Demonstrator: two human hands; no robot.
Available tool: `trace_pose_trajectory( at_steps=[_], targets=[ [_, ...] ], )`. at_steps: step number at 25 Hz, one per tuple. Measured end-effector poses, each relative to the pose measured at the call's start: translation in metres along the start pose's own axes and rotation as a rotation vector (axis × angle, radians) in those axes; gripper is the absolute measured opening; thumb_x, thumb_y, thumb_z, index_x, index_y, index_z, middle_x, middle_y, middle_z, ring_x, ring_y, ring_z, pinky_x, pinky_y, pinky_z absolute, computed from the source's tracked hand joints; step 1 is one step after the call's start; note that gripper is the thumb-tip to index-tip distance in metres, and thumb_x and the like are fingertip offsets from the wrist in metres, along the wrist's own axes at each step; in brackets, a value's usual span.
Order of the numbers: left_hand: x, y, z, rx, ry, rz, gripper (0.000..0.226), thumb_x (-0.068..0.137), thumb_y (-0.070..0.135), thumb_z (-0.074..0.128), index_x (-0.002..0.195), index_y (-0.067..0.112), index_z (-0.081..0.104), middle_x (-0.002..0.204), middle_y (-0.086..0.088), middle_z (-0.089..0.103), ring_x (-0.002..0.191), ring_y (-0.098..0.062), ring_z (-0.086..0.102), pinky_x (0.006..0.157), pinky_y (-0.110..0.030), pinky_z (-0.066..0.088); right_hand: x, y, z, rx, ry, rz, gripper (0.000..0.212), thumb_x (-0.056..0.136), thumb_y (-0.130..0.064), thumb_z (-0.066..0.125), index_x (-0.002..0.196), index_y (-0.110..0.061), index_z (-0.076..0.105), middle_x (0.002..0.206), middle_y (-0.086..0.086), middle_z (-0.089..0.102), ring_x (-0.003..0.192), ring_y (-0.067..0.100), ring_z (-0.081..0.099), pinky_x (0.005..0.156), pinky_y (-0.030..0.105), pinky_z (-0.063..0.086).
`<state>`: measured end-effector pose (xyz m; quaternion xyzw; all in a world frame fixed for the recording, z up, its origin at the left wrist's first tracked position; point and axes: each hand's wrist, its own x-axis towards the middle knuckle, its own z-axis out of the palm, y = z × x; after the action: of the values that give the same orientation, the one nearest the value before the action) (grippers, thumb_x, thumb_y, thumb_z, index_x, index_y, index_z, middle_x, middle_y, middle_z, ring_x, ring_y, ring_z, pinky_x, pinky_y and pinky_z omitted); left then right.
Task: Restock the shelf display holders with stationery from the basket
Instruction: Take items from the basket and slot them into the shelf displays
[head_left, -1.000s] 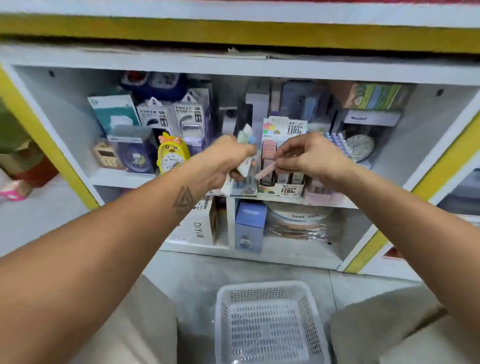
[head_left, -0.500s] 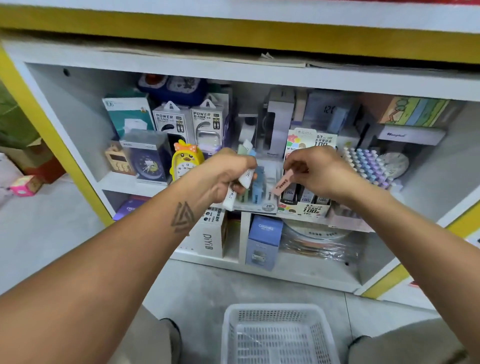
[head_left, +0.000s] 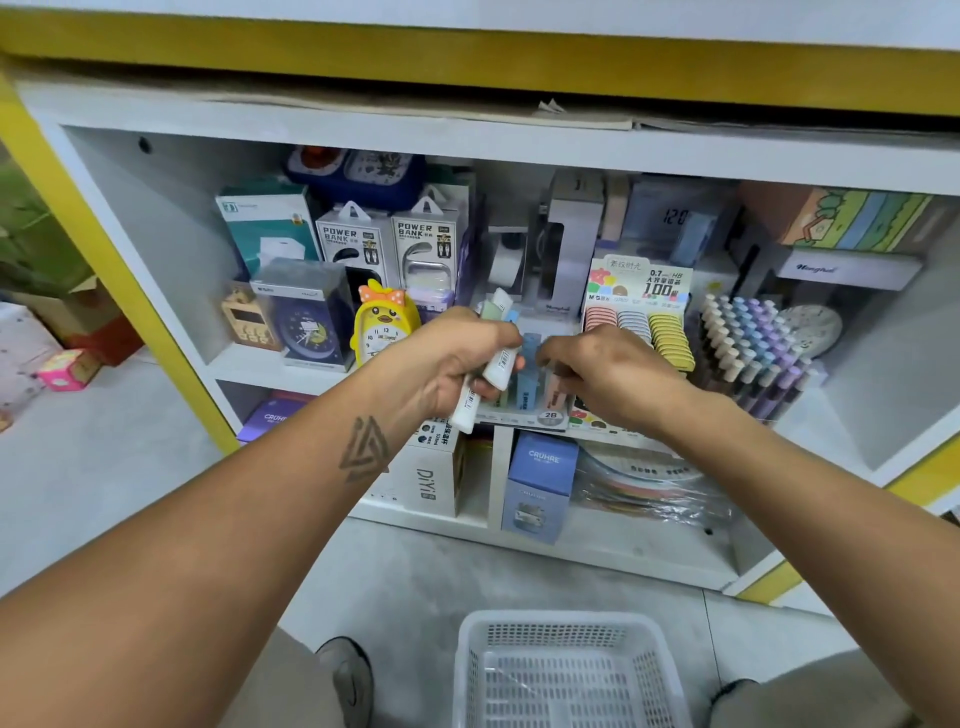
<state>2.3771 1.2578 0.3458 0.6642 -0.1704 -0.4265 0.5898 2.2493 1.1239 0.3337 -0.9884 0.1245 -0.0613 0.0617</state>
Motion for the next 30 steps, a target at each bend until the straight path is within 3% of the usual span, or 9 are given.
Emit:
trace_pose_trajectory(
  at_steps=[3,7,10,12,14,20,23,28,30],
  targets=[
    [-0.001,-0.002,-0.002,-0.051,-0.028,-0.011,0.016,0.094,0.004,0.058,0.108,-0.001,0.052,0.064,-0.015,0.065,0.034,-0.016,0.046,0.033,-0.014,0.027,-0.001,0.000,0.004,-0.080,-0.026,0.022,0.008,0.093,-0.010,0.060,0.095,-0.018,0.058,0.086,0.006,0.060,0.077,0.028,0.060,0.070,0.042,0.055],
    [-0.002,-0.001,-0.004,-0.082,-0.098,0.008,0.020,0.093,0.012,0.065,0.109,0.000,0.058,0.076,-0.017,0.070,0.036,-0.015,0.050,0.031,-0.014,0.026,0.006,0.000,0.003,-0.123,-0.035,0.058,0.018,0.095,-0.015,0.058,0.103,-0.024,0.072,0.104,-0.001,0.067,0.093,0.025,0.062,0.079,0.037,0.054],
    [-0.005,0.000,0.000,-0.076,-0.119,0.074,0.025,0.092,0.013,0.067,0.111,-0.003,0.062,0.079,-0.018,0.070,0.039,-0.014,0.049,0.032,-0.015,0.025,0.012,-0.001,-0.011,0.693,0.129,0.318,0.020,0.098,-0.013,0.058,0.113,-0.017,0.071,0.097,0.003,0.074,0.079,0.018,0.067,0.067,0.029,0.055],
    [-0.005,0.000,0.003,-0.066,-0.128,0.116,0.031,0.092,0.014,0.068,0.114,-0.005,0.062,0.077,-0.018,0.068,0.040,-0.013,0.046,0.033,-0.015,0.025,0.011,-0.003,-0.019,1.268,0.070,0.365,0.017,0.097,-0.007,0.060,0.110,-0.005,0.071,0.085,0.016,0.075,0.067,0.019,0.069,0.057,0.026,0.054],
    [-0.005,0.000,0.005,-0.062,-0.142,0.138,0.034,0.092,0.015,0.068,0.117,-0.007,0.062,0.076,-0.018,0.065,0.040,-0.013,0.044,0.034,-0.016,0.025,0.007,-0.003,-0.023,1.435,0.014,0.326,0.016,0.095,-0.003,0.062,0.106,-0.001,0.073,0.087,0.022,0.073,0.069,0.021,0.070,0.058,0.025,0.056],
    [-0.008,0.006,0.008,-0.230,-0.165,0.113,0.018,0.095,0.014,0.064,0.099,-0.002,0.059,0.063,-0.014,0.061,0.038,-0.012,0.047,0.031,-0.016,0.026,0.001,-0.003,-0.033,1.498,-0.054,0.177,0.038,0.078,0.003,0.074,0.115,-0.005,0.070,0.103,0.013,0.075,0.088,0.019,0.073,0.070,0.023,0.057],
    [-0.009,0.007,0.009,-0.289,-0.208,0.064,0.021,0.097,0.019,0.061,0.088,0.000,0.061,0.060,-0.011,0.057,0.041,-0.010,0.041,0.032,-0.015,0.024,0.003,-0.005,-0.033,1.508,-0.032,0.158,0.043,0.074,-0.001,0.076,0.116,0.000,0.069,0.098,0.013,0.075,0.087,0.020,0.073,0.080,0.025,0.060],
    [-0.010,0.011,0.005,-0.329,-0.257,0.009,0.024,0.099,0.025,0.057,0.098,0.001,0.060,0.066,-0.012,0.057,0.043,-0.010,0.041,0.030,-0.017,0.028,0.010,-0.006,-0.030,1.424,0.064,0.152,0.027,0.073,-0.014,0.078,0.098,-0.003,0.075,0.078,0.011,0.070,0.066,0.014,0.060,0.062,0.020,0.053],
    [-0.004,0.014,-0.005,-0.278,-0.136,0.007,0.021,0.101,0.018,0.053,0.107,-0.001,0.060,0.071,-0.014,0.060,0.041,-0.010,0.042,0.029,-0.018,0.028,0.013,-0.004,-0.030,1.445,0.108,0.156,0.015,0.074,-0.016,0.079,0.088,-0.010,0.078,0.078,0.009,0.072,0.066,0.014,0.063,0.060,0.020,0.053]
  ],
)
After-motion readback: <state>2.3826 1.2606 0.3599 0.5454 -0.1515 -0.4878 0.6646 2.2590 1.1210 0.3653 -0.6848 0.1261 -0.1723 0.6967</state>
